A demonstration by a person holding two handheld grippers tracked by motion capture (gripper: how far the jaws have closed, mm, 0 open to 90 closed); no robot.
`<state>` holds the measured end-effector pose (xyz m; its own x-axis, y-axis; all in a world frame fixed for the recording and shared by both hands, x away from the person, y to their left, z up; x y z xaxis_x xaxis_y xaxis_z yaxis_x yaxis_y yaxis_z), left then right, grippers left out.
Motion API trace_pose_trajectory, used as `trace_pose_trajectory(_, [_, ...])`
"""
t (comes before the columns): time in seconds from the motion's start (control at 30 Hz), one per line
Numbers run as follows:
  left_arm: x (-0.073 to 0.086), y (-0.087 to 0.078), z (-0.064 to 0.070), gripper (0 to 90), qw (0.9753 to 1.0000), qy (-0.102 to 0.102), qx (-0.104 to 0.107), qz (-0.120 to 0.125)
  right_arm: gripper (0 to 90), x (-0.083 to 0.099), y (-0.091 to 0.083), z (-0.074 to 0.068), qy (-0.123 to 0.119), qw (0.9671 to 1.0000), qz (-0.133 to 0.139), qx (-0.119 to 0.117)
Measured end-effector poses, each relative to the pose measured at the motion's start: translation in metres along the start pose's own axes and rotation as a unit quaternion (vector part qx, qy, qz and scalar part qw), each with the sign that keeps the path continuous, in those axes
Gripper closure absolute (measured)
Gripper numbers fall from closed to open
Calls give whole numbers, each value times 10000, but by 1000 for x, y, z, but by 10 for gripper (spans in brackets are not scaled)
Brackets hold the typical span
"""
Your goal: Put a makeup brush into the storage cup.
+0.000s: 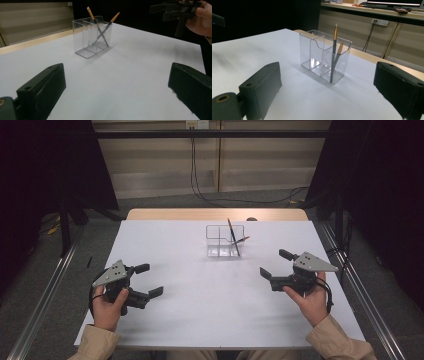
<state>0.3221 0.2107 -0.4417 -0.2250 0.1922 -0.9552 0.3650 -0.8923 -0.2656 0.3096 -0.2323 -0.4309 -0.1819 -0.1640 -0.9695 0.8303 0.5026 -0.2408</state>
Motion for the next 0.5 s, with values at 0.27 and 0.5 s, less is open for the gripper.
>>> trace_pose_trajectory(0.27, [0,-1,0,12,10000,-26,-41,13,68,4,-5,1,47,10000,-5,-14])
trace_pose_trajectory(0.5, [0,-1,0,12,10000,-1,-45,25,68,6,-9,1,24,10000,-6,-9])
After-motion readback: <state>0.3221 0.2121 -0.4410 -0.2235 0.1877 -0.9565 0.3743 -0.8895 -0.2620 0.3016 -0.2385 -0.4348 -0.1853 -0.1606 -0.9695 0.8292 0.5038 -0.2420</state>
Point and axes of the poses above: each handheld gripper's, and its own axes: y roughly forward along the jaws, x roughly out of its underside, z roughly to its right, the point moved 4 cm from there along y, roughly forward along the jaws, and after that the axes turned 4 degrees about x, right-handed, at the moved point
